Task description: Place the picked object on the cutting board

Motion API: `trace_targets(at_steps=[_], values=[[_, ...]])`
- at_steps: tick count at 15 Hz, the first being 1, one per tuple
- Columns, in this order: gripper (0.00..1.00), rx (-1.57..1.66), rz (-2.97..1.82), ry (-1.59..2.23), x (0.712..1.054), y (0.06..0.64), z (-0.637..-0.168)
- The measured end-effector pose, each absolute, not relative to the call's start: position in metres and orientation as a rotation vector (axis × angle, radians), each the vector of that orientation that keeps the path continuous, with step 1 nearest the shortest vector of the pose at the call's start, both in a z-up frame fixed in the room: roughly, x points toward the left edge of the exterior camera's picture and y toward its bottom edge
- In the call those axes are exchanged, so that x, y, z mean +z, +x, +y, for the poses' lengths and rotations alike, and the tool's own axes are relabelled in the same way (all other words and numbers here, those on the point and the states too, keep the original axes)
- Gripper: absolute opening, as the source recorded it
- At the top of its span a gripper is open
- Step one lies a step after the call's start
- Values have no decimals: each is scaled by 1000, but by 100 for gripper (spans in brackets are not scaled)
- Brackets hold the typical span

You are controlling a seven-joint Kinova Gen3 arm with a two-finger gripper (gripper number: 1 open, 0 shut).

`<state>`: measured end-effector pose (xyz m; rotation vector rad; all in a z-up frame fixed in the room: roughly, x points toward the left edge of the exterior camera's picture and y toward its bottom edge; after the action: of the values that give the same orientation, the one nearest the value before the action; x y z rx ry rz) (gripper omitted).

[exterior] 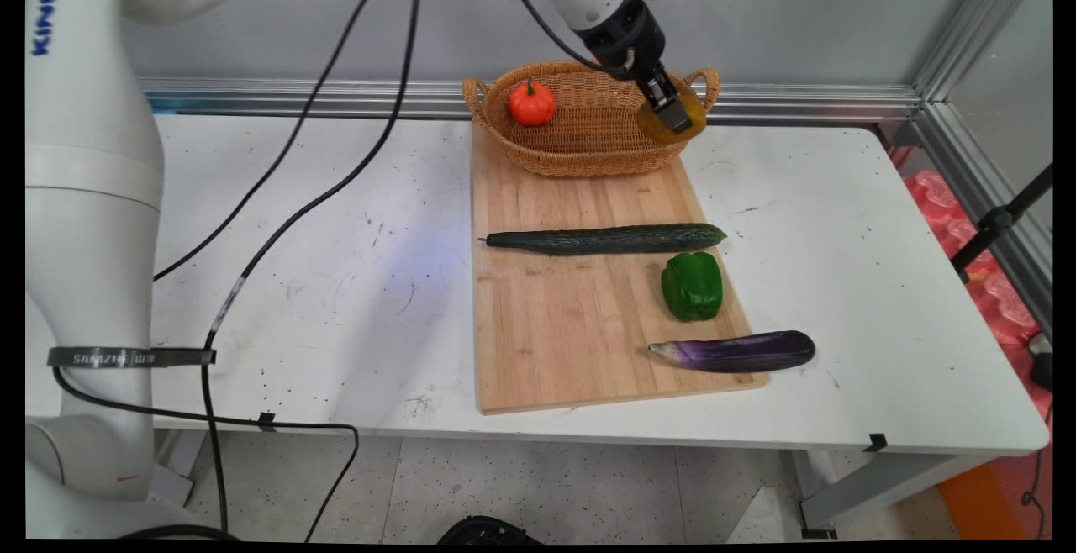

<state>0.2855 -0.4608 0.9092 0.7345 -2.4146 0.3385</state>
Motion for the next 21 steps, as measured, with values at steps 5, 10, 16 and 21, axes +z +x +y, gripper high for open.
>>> trace_targets(at_steps=[5, 10, 16, 21], values=[[0, 279, -2457, 741, 917, 292, -393], [0, 248, -2506, 730, 910, 306, -332], [0, 252, -2549, 684, 881, 322, -278], [0, 274, -2571, 649, 847, 333, -253]])
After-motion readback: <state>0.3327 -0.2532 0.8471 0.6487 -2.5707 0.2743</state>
